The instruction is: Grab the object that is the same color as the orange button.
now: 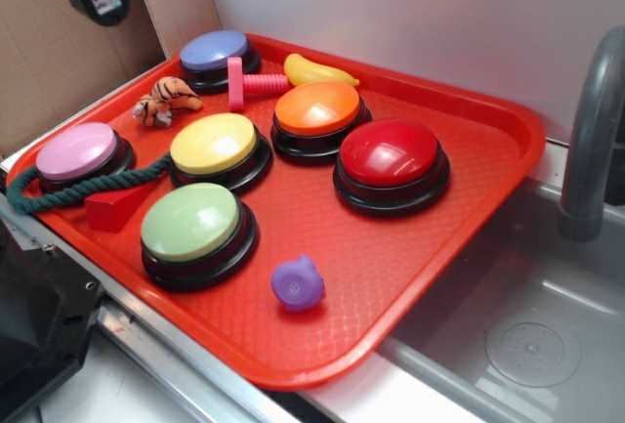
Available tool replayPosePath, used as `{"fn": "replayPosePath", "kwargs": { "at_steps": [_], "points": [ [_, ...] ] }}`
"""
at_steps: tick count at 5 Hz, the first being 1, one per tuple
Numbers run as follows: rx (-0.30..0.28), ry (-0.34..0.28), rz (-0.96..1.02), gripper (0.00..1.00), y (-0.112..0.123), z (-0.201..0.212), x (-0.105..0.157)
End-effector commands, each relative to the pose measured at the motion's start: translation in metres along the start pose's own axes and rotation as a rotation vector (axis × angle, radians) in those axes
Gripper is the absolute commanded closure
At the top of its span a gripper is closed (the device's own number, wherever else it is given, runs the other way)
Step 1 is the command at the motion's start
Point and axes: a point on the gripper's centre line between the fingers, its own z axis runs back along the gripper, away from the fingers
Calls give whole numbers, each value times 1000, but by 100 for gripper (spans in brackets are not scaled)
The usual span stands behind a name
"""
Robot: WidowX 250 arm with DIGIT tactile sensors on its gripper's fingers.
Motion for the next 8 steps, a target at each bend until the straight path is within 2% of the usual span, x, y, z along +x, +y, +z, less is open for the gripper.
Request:
{"fn": "replayPosePath", "kwargs": {
  "at_steps": [1, 2, 3, 5, 8],
  "points": [
    [-18, -56, -20, 0, 50, -42, 32],
    [21, -70, -9, 0, 68, -61, 38],
    [68, -53, 9, 0, 93, -84, 41],
    [68, -29, 22, 0, 121, -117, 37],
    [36, 19, 37, 0, 126, -145, 33]
  ]
}}
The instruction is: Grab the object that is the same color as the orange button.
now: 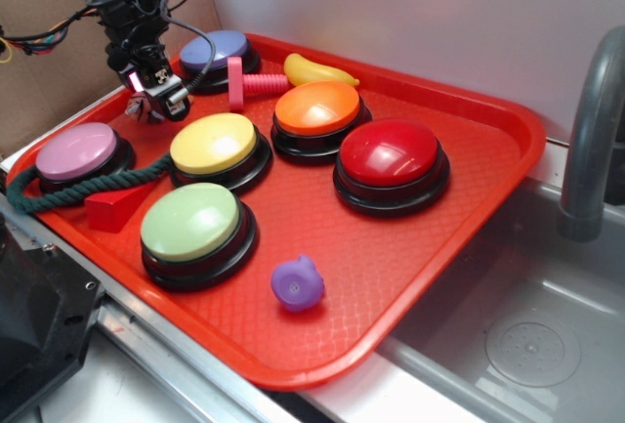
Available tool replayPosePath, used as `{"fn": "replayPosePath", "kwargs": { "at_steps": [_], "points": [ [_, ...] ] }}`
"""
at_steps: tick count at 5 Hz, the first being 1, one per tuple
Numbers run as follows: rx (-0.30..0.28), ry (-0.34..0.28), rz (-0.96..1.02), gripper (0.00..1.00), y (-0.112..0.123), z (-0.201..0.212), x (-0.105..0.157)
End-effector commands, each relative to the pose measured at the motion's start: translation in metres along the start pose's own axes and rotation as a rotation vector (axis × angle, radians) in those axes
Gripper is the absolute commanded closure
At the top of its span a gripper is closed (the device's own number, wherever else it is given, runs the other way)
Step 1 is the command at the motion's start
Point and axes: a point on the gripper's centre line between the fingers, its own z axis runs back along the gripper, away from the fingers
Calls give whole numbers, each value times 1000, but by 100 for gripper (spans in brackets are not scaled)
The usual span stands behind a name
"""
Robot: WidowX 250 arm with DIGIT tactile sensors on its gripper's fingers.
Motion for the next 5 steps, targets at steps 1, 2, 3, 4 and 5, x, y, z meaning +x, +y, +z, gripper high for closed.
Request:
{"fn": "replayPosePath", "kwargs": {
  "at_steps": [1, 2, 3, 4, 5],
  "points": [
    [26, -23, 23, 63, 14, 0, 7],
    [28, -11, 31, 100, 14, 0, 7],
    [6, 39, 45, 100, 12, 9, 9],
    [42, 25, 114, 100, 3, 32, 11],
    [1, 17, 144, 100, -22, 67, 15]
  ]
}}
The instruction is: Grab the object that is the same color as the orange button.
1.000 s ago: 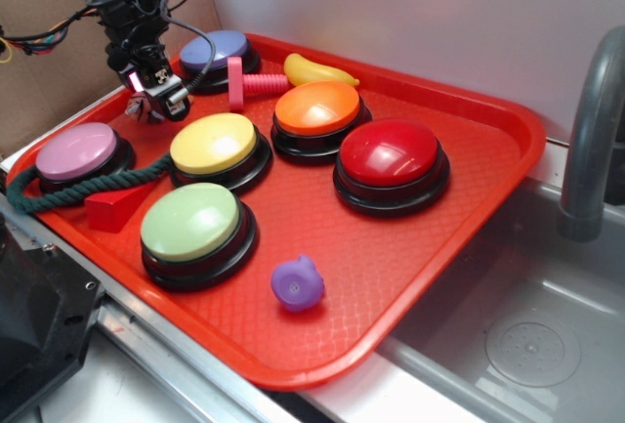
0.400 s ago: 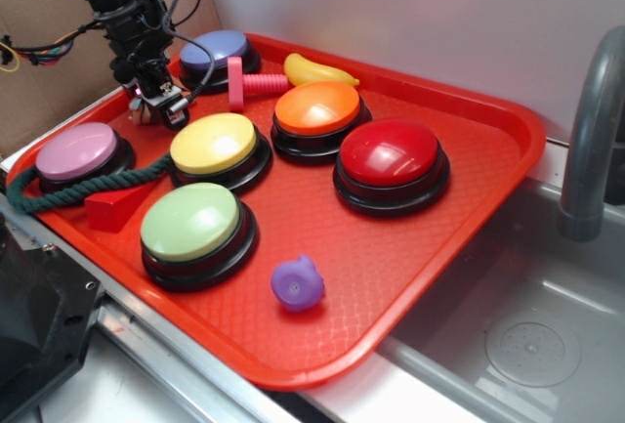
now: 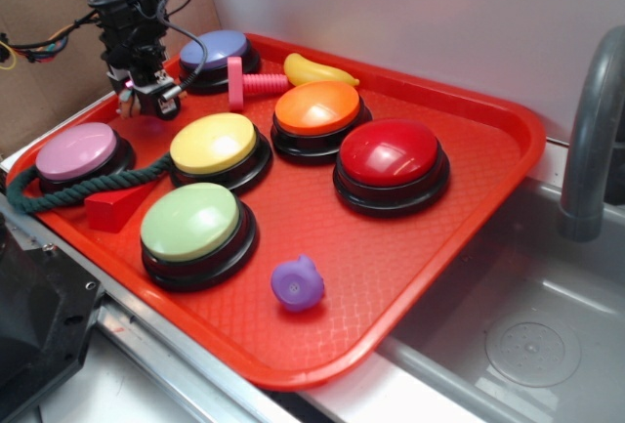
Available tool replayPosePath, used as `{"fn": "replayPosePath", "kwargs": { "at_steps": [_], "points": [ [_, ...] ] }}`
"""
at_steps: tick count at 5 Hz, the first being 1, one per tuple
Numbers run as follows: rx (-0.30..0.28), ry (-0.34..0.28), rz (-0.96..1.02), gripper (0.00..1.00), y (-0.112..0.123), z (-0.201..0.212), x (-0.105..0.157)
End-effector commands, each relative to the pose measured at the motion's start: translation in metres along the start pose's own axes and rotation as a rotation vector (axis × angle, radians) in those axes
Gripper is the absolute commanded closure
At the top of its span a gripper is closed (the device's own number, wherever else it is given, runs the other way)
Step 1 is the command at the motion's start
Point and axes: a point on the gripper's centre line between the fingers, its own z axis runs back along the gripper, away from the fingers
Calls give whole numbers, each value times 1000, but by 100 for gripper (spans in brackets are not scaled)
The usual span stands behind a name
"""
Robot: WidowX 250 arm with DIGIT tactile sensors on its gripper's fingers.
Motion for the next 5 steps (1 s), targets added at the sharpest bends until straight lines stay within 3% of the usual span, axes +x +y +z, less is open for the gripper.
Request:
{"fn": "replayPosePath", "kwargs": {
  "at_steps": [1, 3, 4, 5],
  "points": [
    [-4, -78, -6, 100, -55, 79, 5],
    [-17, -72, -131, 100, -117, 101, -5],
    [43, -54, -170, 100, -143, 101, -11],
    [40, -39, -83, 100, -127, 100, -12]
  ]
}}
